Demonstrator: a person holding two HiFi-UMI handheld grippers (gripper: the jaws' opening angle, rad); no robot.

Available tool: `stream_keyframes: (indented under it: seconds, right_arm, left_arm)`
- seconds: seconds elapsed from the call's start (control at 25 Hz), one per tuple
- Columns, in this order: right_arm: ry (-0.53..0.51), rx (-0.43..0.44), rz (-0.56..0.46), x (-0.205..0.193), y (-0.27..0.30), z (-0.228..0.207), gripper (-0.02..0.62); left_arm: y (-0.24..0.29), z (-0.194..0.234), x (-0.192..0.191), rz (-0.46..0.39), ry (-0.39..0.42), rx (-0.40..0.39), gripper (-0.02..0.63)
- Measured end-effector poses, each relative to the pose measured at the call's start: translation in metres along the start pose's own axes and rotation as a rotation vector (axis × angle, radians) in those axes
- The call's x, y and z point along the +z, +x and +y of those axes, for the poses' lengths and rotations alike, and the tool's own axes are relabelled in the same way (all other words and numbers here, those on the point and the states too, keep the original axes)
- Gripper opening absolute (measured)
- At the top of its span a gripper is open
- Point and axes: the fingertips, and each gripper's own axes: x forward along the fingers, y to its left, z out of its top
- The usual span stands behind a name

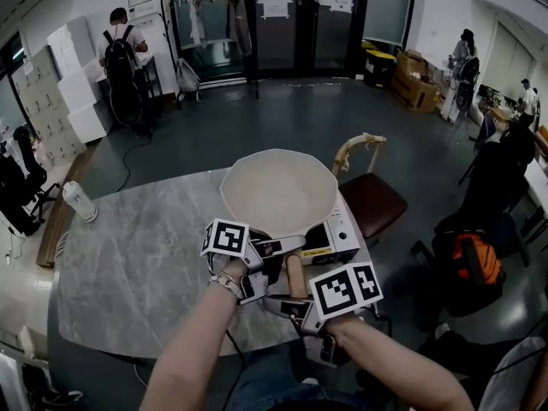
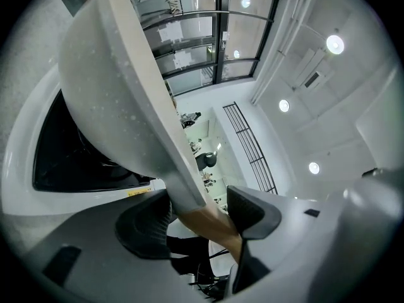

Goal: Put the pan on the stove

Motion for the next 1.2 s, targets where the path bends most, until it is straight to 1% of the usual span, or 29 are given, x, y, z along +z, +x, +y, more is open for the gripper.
stream_keyframes:
  seconds: [0.24, 0.48, 0.6, 0.84, 1.08, 1.12, 1.2]
  right_arm:
    - [0.004, -0.040, -0.011, -0.007, 0.004, -0.015, 0.081]
    - [-0.023, -0.098, -0.014, -0.013, 0.005, -0.034, 0.074]
    - [-0.019, -0.092, -0.016, -0.014, 0.006, -0.035, 0.074]
    - [-0.021, -0.085, -0.026, -0.011, 0.005, -0.040, 0.072]
    - [-0.017, -0.082, -0.033, -0.010, 0.006, -0.039, 0.072]
    - [-0.016, -0.080, -0.033, -0.009, 0.006, -0.039, 0.072]
    - [-0.015, -0.078, -0.031, -0.009, 0.005, -0.040, 0.072]
  left_arm:
    - [0.001, 0.007, -0.006, 0.020, 0.013, 0.020, 0.282]
    - [0.006, 0.015, -0.011, 0.035, 0.023, 0.034, 0.275]
    - [0.006, 0.015, -0.012, 0.030, 0.022, 0.038, 0.273]
    - [0.007, 0.019, -0.009, -0.012, 0.008, 0.039, 0.268]
    - [0.007, 0.017, -0.009, -0.007, 0.035, 0.042, 0.270]
    - [0.008, 0.016, -0.009, -0.004, 0.040, 0.044, 0.276]
    - [0.008, 0.013, -0.009, 0.000, 0.043, 0.040, 0.308]
